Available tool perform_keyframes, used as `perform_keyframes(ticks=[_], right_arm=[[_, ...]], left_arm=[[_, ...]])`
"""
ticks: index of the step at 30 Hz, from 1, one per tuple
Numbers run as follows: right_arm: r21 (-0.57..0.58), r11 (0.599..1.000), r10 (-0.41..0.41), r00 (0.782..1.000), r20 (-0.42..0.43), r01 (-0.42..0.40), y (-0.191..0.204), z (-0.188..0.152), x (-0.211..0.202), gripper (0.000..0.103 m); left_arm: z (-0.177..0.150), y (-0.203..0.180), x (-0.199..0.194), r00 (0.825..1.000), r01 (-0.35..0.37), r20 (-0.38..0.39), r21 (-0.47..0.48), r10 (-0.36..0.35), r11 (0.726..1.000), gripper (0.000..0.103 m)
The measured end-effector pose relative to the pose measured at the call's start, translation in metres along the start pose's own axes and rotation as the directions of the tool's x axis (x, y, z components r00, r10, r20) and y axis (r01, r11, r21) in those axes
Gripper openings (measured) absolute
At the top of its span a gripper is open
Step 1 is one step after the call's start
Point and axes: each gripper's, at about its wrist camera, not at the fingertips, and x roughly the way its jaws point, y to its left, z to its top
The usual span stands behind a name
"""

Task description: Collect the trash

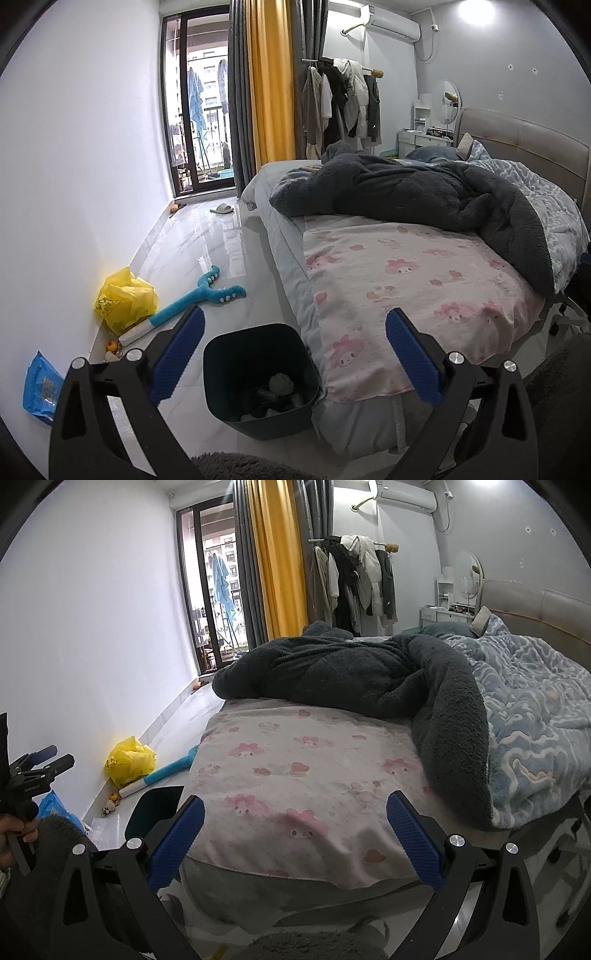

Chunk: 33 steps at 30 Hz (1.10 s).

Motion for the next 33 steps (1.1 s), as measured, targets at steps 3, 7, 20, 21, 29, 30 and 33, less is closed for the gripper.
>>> perform_keyframes(ticks=[3,7,20,21,29,30,33], right_arm=[[0.001,1.000,0.001,1.000,0.000,-0.001,0.000,0.000,0.000,0.100],[0.000,1.000,0.001,1.000,0.001,-0.001,0.000,0.001,0.000,0.100],[-0.016,1.000,-0.007,1.000,-0.002,0.007,0.012,0.001,-0.004,0.100],[-0.016,1.000,-0.008,1.000,-0.002,0.008,0.012,0.001,-0.004,0.100],[-0.017,1.000,-0.010,1.000,-0.002,0.010,0.014,0.001,-0.005,0.100],[-0.015,1.000,-0.010,1.000,-0.002,0.010,0.014,0.000,-0.005,0.100],[-0.016,1.000,-0.009,1.000,-0.002,0.009,0.014,0.000,-0.005,0.100]], left_arm=[[0.000,0.001,0.000,1.000,-0.002,-0.001,0.000,0.002,1.000,0.100],[0.000,-0.003,0.003,1.000,-0.008,-0.014,-0.010,0.008,1.000,0.100],[-0.001,-0.003,0.003,1.000,-0.008,-0.014,-0.021,0.008,1.000,0.100],[-0.001,-0.002,0.003,1.000,-0.008,-0.014,-0.020,0.008,1.000,0.100],[-0.001,-0.002,0.003,1.000,-0.008,-0.013,-0.019,0.007,1.000,0.100],[-0.001,-0.002,0.003,1.000,-0.008,-0.013,-0.019,0.008,1.000,0.100],[-0.001,-0.002,0.003,1.000,-0.009,-0.014,-0.018,0.008,1.000,0.100]])
